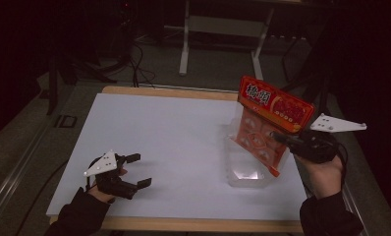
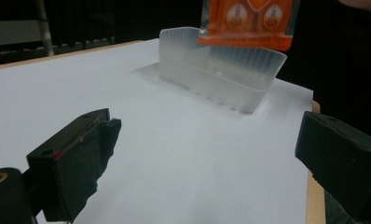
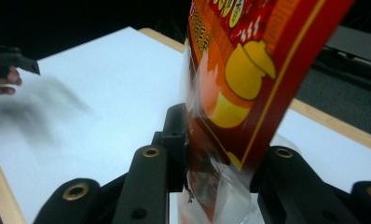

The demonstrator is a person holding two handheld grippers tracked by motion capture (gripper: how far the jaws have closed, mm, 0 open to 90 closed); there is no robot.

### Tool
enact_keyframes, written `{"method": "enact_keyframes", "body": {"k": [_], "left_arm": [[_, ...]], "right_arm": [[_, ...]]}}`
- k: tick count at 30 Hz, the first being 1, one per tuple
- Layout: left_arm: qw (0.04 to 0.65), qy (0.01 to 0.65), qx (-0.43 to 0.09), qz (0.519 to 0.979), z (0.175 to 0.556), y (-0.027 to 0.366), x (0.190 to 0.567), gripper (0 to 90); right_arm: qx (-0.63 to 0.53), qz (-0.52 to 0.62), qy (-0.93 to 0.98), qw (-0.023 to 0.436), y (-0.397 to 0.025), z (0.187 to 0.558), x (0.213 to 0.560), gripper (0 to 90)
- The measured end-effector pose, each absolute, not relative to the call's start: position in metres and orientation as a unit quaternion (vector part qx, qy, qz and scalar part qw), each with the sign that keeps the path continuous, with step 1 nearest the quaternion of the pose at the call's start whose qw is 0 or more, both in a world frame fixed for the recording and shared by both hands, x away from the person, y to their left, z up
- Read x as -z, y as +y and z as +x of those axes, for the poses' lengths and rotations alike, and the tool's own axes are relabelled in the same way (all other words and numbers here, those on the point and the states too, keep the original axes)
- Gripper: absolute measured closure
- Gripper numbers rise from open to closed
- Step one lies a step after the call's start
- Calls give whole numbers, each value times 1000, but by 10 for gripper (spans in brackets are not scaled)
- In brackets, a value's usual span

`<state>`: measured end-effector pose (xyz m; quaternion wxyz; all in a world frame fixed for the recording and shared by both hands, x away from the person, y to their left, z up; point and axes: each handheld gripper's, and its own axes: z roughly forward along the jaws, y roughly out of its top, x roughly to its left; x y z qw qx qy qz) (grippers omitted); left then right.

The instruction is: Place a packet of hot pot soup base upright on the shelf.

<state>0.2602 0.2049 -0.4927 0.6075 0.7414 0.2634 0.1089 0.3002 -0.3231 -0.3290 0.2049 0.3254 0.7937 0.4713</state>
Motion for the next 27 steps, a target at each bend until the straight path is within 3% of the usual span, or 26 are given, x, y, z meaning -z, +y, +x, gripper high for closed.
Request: {"method": "enact_keyframes", "body": {"k": [27], "left_arm": [[607, 267, -107, 741, 261, 207, 498, 46]], "right_arm": [[-461, 349, 795, 187, -317, 321, 393, 711]]}}
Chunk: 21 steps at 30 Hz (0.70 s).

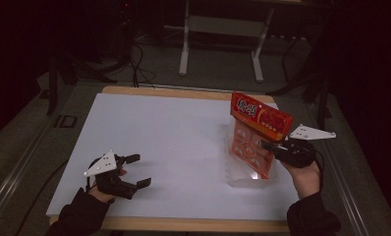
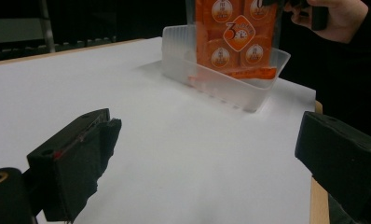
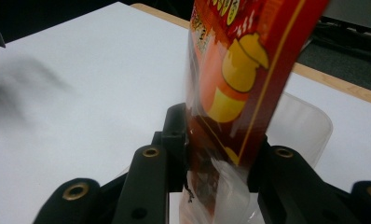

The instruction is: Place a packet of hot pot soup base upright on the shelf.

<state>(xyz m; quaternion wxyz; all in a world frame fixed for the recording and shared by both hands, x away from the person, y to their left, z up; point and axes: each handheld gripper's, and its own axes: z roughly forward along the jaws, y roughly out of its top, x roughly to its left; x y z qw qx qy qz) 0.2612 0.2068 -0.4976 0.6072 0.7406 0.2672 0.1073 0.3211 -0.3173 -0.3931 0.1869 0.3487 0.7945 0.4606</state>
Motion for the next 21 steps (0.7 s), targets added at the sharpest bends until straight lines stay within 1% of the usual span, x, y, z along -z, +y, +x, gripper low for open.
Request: {"method": "enact_keyframes", "body": {"k": [7, 16, 21], "left_arm": [[607, 270, -104, 740, 261, 207, 497, 46], [607, 271, -104, 740, 261, 207, 498, 46], [607, 271, -103, 740, 261, 207, 498, 46]], "right_arm": [[-445, 359, 800, 181, -322, 317, 405, 710], [-467, 381, 780, 172, -336, 314, 418, 709], [-468, 378, 781, 171, -339, 317, 419, 706]]}}
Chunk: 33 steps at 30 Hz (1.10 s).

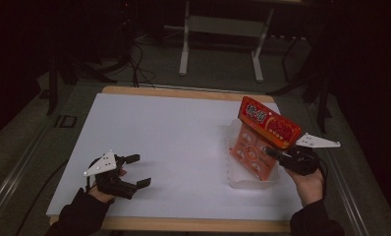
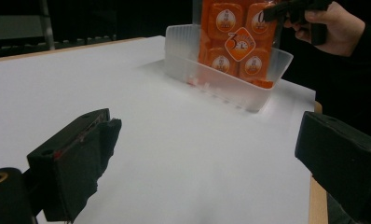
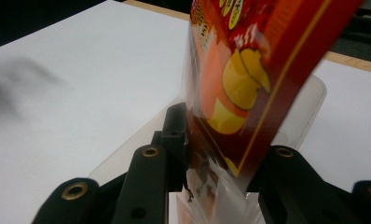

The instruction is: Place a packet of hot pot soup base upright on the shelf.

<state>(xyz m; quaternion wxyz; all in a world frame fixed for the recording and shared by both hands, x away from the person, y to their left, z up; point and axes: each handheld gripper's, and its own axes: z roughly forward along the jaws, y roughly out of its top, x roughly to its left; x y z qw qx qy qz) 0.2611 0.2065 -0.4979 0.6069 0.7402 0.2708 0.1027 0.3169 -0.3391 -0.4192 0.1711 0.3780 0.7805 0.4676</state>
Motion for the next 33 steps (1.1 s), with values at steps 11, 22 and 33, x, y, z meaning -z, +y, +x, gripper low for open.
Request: {"method": "enact_keyframes", "body": {"k": [11, 22, 33], "left_arm": [[612, 268, -108, 736, 261, 207, 497, 46], [613, 268, -105, 736, 261, 206, 498, 46], [611, 268, -106, 737, 260, 207, 497, 46]], "right_arm": [[-438, 423, 770, 188, -341, 318, 420, 455], [-413, 481, 743, 213, -347, 309, 428, 131], [-404, 506, 719, 252, -357, 276, 427, 141]]}}
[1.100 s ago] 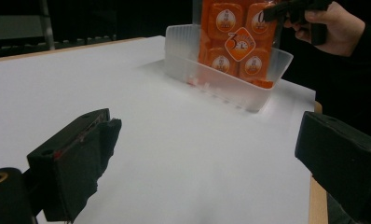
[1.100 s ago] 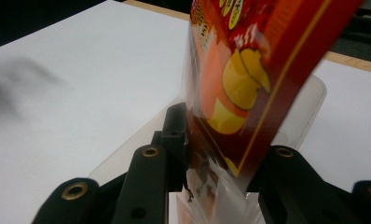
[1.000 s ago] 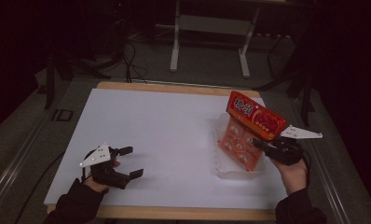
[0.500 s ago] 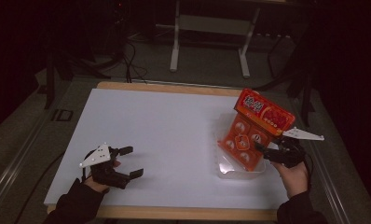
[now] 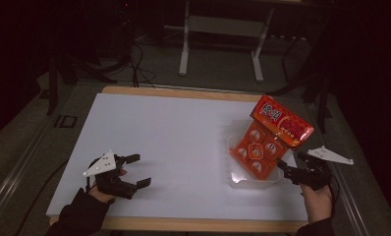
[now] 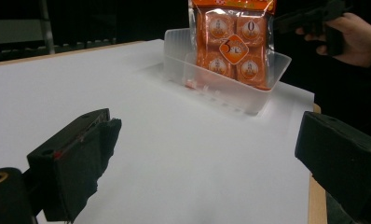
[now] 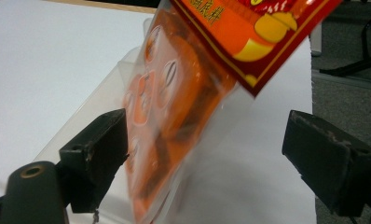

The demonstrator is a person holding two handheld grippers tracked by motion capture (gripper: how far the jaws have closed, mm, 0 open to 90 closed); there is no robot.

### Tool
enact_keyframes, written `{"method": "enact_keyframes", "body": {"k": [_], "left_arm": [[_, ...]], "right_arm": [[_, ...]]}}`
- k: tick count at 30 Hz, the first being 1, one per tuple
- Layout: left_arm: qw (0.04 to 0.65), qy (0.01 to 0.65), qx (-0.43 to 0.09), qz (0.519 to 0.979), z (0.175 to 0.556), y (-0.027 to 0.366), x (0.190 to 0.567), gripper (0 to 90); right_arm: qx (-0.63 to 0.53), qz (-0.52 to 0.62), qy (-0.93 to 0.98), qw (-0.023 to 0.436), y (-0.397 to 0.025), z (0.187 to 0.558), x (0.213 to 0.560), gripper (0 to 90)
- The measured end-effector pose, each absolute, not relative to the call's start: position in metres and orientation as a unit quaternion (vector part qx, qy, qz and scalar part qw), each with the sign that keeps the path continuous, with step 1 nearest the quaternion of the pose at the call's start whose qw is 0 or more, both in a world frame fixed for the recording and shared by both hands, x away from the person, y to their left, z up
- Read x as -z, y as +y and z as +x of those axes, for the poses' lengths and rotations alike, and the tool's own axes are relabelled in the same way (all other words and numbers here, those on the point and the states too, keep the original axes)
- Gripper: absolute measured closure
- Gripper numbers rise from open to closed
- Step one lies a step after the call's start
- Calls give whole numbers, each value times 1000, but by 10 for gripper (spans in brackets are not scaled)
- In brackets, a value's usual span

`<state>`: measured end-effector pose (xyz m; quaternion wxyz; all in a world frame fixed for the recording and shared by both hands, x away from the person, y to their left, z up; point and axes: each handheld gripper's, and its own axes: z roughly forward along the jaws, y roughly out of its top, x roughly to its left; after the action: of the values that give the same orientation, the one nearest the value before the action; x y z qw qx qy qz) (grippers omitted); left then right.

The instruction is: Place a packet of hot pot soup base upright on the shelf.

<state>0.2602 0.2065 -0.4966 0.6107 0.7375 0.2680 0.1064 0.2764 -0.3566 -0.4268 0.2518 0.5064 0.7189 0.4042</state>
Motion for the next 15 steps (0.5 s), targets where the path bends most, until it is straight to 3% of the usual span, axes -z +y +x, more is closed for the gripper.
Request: {"method": "enact_keyframes", "body": {"k": [15], "left_arm": [[610, 259, -108, 741, 258, 205, 497, 46]], "right_arm": [[-442, 442, 731, 273, -329, 244, 404, 142]]}}
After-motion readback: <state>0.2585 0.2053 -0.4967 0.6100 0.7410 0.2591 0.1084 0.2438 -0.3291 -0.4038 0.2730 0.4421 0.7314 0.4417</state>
